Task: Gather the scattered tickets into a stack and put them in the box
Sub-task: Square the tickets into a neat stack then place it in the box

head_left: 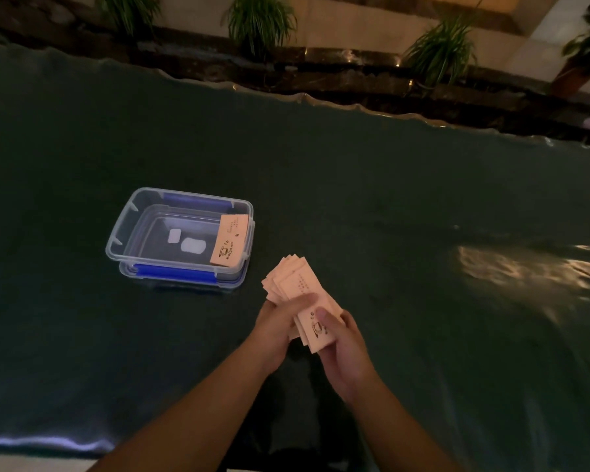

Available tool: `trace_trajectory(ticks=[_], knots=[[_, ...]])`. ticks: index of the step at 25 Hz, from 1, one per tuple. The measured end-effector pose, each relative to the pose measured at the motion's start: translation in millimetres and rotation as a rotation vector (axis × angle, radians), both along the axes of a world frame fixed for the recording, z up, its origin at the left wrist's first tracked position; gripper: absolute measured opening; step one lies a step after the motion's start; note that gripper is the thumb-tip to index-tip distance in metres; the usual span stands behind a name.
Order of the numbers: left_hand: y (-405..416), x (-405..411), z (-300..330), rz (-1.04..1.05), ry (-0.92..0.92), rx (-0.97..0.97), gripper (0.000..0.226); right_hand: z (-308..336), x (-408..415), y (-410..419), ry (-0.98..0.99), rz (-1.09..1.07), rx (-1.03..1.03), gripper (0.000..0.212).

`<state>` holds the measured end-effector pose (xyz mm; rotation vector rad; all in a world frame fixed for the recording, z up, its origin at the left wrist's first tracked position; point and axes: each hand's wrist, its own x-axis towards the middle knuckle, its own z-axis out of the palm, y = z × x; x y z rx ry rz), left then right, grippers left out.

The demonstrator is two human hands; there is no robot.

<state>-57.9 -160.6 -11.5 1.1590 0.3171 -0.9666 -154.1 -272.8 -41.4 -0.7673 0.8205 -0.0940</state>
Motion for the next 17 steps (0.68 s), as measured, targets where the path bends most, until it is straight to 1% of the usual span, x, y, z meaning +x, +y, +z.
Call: trace_trajectory(ticks=[3,5,8,10,13,14,15,17], knots=[[10.1,-1.5,7.5,-0.106,-0.120,0.048,0.070,8.9,-8.5,-5.9,-0.010,0.140,-0.117,0.088],[21.7,5.2,10.9,-0.214,-0.212,0.093,0.083,16.5,-10.3,-14.7,-0.001,0.322,-0.232,0.095],[35.7,12.5,12.6,-0.403,-0.374,0.097,0.094,26.9,-3.2,-24.8,-0.026,0.596,-0.423,0.093],[41.5,16.4,11.4,-0.476,-0.485,0.109,0.096,34.3,6.8,-23.4,-0.039,0.692,-0.532,0.092],[47.4,25.6,8.9,-0.535,-0.630,0.116,0.100,35.8,18.9,-10.6,-0.084,0.739,-0.696,0.095],[49.3,28.6,8.2,-0.560,-0.670,0.112,0.100,32.5,21.3,-5.5,-0.099,0.731,-0.724,0.098],[50.6,30.9,8.0,-0.585,-0.706,0.109,0.100,30.5,23.4,0.0,-0.107,0.698,-0.707,0.099],[52.4,33.8,6.3,-0.616,-0.765,0.116,0.099,24.0,25.6,7.9,-0.101,0.658,-0.755,0.094]])
